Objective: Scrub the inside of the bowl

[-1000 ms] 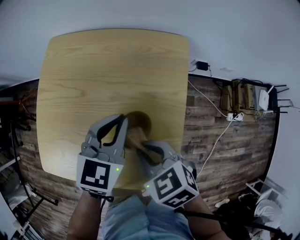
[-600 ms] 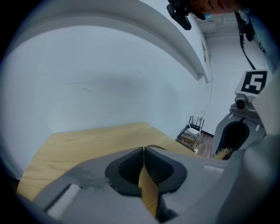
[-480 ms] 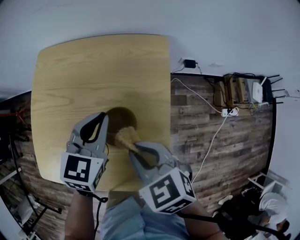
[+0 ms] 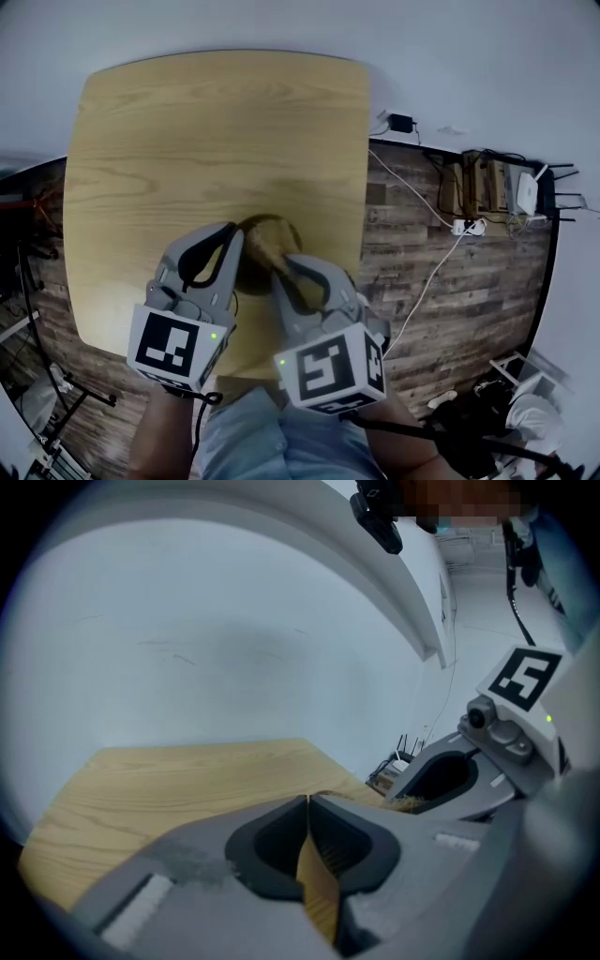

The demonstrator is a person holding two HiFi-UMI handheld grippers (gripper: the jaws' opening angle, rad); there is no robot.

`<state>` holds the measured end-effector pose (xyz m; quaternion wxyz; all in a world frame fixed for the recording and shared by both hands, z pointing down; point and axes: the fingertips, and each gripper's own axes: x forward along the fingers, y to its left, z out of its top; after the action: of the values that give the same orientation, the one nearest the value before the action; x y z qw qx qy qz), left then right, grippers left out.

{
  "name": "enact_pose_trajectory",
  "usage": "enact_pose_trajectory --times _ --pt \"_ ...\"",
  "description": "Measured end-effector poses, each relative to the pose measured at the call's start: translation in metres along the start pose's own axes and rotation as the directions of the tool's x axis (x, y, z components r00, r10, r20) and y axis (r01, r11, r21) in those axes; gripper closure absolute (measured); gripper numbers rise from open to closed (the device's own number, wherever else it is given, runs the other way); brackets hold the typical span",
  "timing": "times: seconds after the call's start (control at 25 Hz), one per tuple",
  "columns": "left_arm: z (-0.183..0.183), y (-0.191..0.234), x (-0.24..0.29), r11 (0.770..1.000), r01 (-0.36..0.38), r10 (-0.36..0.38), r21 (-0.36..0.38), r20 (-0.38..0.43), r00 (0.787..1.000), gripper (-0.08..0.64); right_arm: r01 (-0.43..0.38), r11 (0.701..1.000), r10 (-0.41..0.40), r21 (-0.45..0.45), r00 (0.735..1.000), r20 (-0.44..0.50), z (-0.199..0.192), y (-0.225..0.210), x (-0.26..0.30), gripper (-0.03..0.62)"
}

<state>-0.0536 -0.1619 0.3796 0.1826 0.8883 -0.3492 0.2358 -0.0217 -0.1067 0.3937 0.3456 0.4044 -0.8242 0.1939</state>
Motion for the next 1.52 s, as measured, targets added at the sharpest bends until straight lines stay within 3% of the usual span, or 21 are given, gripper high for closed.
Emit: enact_pose_trajectory --times 0.2,0.52,0.72,1.04,1.28,1.52 --pt "-0.009 0.003 0.0 1.0 0.029 -0.028 0.009 -0.056 0.998 0.529 -0.031 0.999 0.03 -0.023 0.999 -0.037 -0.002 0.01 0.023 0.538" --pt "-0.008 0.01 -0.006 0.999 0.041 -0.042 -0.019 -0.033 0.999 0.531 -0.137 0.985 0.134 -0.102 0.99 -0.039 0.006 0.037 0.034 0.54" --pt "-0.011 0.019 -0.006 1.0 0.028 -0.028 -0.002 -0.041 0.999 0.531 -0.223 0.962 0.217 -0.158 0.975 -0.051 0.009 0.057 0.033 0.54" --pt "-0.012 0.027 -0.002 1.0 -0.008 0.009 0.022 -0.045 0.999 0.531 -0.275 0.946 0.271 -0.169 0.961 -0.043 0.007 0.061 0.014 0.541" --pt "-0.008 0.028 0.006 0.997 -0.024 0.026 0.069 -0.032 0.999 0.531 -0.251 0.956 0.253 -0.151 0.967 -0.007 0.001 0.05 -0.007 0.54" --pt "-0.012 0.017 -0.016 0.996 -0.035 0.038 0.08 -0.042 0.998 0.531 -0.125 0.976 0.126 -0.176 0.992 -0.002 -0.002 0.036 -0.029 0.54"
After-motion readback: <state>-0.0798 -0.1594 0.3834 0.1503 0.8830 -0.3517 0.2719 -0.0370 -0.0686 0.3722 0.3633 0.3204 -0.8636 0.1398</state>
